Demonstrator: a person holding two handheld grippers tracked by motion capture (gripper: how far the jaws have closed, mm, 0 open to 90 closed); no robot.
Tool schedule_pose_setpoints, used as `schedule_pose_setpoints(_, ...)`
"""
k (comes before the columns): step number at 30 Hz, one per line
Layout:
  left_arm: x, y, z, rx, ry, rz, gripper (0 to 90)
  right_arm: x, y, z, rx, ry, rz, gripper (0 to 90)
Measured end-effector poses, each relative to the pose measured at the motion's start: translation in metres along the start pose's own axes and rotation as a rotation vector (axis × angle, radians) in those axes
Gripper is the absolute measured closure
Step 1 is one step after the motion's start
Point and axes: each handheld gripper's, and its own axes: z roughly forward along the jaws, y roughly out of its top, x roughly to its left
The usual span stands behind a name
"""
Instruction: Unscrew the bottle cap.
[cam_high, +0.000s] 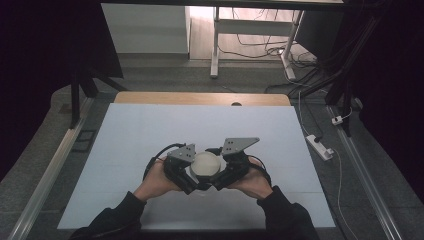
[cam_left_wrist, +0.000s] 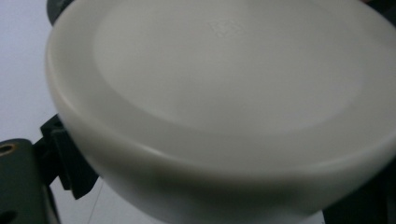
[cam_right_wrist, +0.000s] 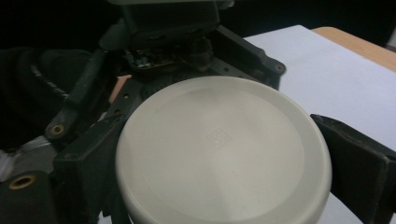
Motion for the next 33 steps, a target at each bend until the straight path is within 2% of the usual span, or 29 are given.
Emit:
schedule_pose_setpoints(3, 0.0, 0.0, 0.0, 0.002, -0.025, 0.013, 7.5, -0.001, 0.0, 0.0, 0.004, 0.027, -0.015, 8.4)
schedule_pose_setpoints(8, 0.0, 0.0, 0.001, 0.011, -0.056, 0.032, 7.5, -0.005, -0.002, 0.0, 0.01, 0.097, -0.038, 8.3)
schedule_pose_setpoints(9, 0.0, -0.001, 0.001, 0.012, -0.063, 0.036, 7.5, -0.007, -0.003, 0.0, 0.009, 0.123, -0.042, 8.2)
schedule_pose_setpoints(11, 0.0, -0.001, 0.002, 0.014, -0.074, 0.04, 7.5, -0.007, -0.004, 0.0, 0.009, 0.133, -0.044, 8.2)
schedule_pose_setpoints(14, 0.0, -0.001, 0.001, 0.014, -0.052, 0.039, 7.5, -0.009, -0.004, 0.001, 0.009, 0.143, -0.043, 7.7)
schedule_pose_setpoints(17, 0.002, -0.001, -0.003, -0.003, 0.005, 0.011, 7.5, -0.009, -0.001, 0.0, -0.023, 0.06, 0.017, 2.0)
schedule_pose_setpoints(18, 0.002, -0.001, -0.004, -0.011, 0.026, -0.005, 7.5, -0.009, -0.001, 0.0, -0.023, 0.06, 0.017, 2.0)
schedule_pose_setpoints(19, 0.003, -0.002, -0.005, -0.016, 0.049, -0.021, 7.5, -0.008, 0.0, -0.001, -0.032, 0.034, 0.027, 1.4)
schedule_pose_setpoints(20, 0.004, -0.002, -0.006, -0.019, 0.073, -0.036, 7.5, -0.006, 0.004, -0.004, -0.044, -0.047, 0.04, 1.0)
schedule_pose_setpoints(21, 0.005, -0.002, -0.007, -0.019, 0.098, -0.049, 7.5, -0.006, 0.004, -0.004, -0.044, -0.047, 0.04, 1.0)
schedule_pose_setpoints(23, 0.006, -0.002, -0.008, -0.027, 0.141, -0.079, 7.5, -0.002, 0.007, -0.006, -0.06, -0.109, 0.056, 1.0)
schedule_pose_setpoints(24, 0.006, -0.002, -0.009, -0.026, 0.161, -0.089, 7.5, 0.002, 0.008, -0.004, -0.057, -0.178, 0.064, 1.0)
schedule_pose_setpoints(25, 0.006, -0.002, -0.009, -0.026, 0.177, -0.097, 7.5, 0.002, 0.008, -0.004, -0.057, -0.178, 0.064, 1.0)
schedule_pose_setpoints(26, 0.006, -0.002, -0.01, -0.026, 0.187, -0.102, 7.5, 0.006, 0.008, 0.001, -0.04, -0.23, 0.067, 1.3)
schedule_pose_setpoints(29, 0.004, 0.0, -0.01, -0.023, 0.205, -0.103, 7.5, 0.01, 0.008, 0.007, -0.05, -0.257, 0.072, 3.6)
schedule_pose_setpoints(33, 0.002, 0.001, -0.009, -0.028, 0.209, -0.096, 7.5, 0.01, 0.007, 0.008, -0.062, -0.248, 0.082, 7.0)
